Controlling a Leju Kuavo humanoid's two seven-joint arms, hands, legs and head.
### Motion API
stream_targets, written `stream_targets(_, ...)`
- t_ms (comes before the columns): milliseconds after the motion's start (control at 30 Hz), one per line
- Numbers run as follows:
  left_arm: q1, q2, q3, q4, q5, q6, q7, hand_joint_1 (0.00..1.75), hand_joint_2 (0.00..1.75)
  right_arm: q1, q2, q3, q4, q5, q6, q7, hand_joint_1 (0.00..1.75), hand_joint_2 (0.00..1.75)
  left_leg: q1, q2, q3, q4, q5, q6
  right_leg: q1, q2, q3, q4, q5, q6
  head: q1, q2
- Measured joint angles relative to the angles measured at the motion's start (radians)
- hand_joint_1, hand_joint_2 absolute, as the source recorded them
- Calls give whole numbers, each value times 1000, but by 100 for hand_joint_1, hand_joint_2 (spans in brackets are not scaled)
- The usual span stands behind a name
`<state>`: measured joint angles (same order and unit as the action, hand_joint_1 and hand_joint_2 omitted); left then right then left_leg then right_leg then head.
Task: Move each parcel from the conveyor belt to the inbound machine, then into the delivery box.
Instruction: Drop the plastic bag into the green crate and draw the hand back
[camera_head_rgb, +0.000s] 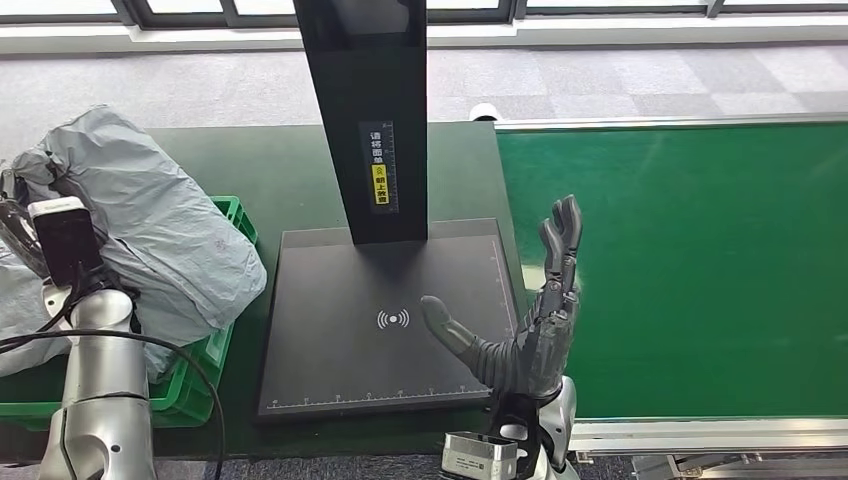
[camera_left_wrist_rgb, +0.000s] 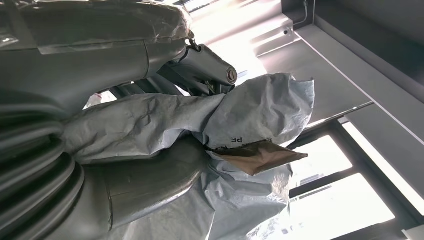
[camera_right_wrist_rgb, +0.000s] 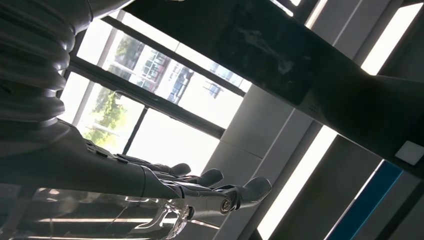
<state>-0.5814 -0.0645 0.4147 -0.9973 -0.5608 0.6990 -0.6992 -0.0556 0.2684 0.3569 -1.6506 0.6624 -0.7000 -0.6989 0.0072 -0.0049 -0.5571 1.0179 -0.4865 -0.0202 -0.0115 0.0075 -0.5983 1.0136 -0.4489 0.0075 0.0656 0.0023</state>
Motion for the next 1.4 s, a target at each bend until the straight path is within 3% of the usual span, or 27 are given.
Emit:
stream_targets(567, -56, 4, 1, 0, 62, 0, 3, 175, 175, 2, -1, 0, 0, 0, 0, 0, 0, 175, 0, 0, -1, 0, 0, 0, 0, 0, -1, 0, 0, 0, 0, 0)
stream_targets(833, -86, 11, 50, -111, 14, 0, -1, 175, 175, 9, -3, 0, 0, 14, 0, 0, 0, 175, 0, 1, -1, 0, 0, 0, 0, 1, -2, 0, 0, -1, 0, 0)
stream_targets(1267, -91, 1, 87, -219, 78, 0, -1, 175, 175, 40, -2, -4, -3, 34, 0, 0, 0, 175, 0, 1, -2, 0, 0, 0, 0, 1, -2, 0, 0, -1, 0, 0)
stream_targets(1300, -91, 0, 87, -222, 78, 0, -1, 150, 175, 41, -2, -4, -3, 34, 0, 0, 0, 175, 0, 1, -2, 0, 0, 0, 0, 1, -2, 0, 0, -1, 0, 0)
stream_targets(1400, -93, 0, 89, -226, 80, 0, -1, 19, 175, 44, -2, -5, -3, 35, 0, 0, 0, 175, 0, 1, -2, 0, 0, 0, 0, 1, -2, 0, 0, -1, 0, 0)
